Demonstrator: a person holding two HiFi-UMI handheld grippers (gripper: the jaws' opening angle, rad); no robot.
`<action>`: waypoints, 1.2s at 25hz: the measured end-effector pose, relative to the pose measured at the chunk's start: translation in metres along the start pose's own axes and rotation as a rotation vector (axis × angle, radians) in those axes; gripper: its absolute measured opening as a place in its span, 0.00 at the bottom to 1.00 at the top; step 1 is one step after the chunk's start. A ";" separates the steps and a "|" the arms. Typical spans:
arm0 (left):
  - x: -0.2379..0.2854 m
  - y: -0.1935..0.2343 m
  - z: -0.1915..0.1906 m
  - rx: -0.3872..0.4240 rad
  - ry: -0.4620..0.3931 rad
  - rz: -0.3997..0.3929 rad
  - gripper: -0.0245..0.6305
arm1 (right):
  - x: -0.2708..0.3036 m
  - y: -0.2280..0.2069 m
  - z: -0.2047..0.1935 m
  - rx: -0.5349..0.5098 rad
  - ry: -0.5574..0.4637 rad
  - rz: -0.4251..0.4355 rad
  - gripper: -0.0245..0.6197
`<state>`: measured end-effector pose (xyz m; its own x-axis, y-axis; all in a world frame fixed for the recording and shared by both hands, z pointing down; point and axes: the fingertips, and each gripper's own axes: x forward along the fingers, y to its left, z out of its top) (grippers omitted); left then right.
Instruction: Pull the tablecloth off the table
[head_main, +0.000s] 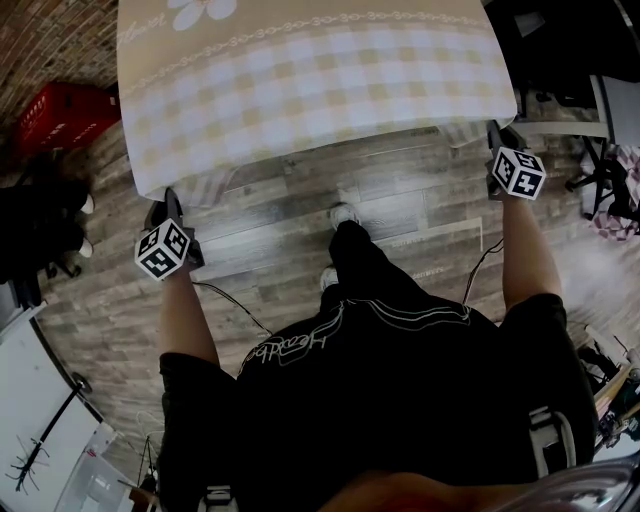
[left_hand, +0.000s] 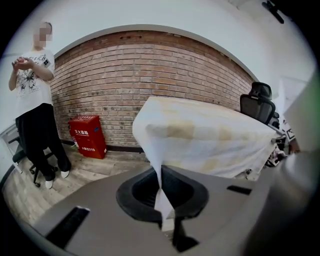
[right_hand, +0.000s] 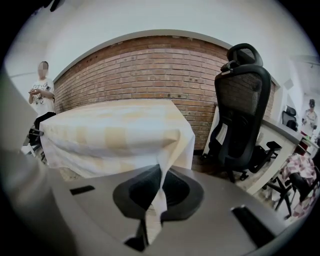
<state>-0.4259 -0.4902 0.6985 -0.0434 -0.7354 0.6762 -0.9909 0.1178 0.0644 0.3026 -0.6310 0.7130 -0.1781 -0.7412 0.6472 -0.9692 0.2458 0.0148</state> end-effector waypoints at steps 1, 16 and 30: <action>-0.002 0.000 0.000 0.002 -0.001 0.000 0.05 | -0.003 0.000 0.000 0.005 -0.003 0.002 0.03; -0.054 -0.006 0.024 -0.004 -0.059 0.009 0.05 | -0.066 0.003 0.025 0.027 -0.048 -0.014 0.03; -0.080 -0.009 0.047 -0.030 -0.053 0.022 0.05 | -0.110 0.022 0.075 0.064 -0.105 0.034 0.03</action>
<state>-0.4190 -0.4639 0.6097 -0.0724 -0.7670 0.6376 -0.9855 0.1534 0.0726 0.2883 -0.5909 0.5850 -0.2247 -0.7952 0.5632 -0.9705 0.2342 -0.0566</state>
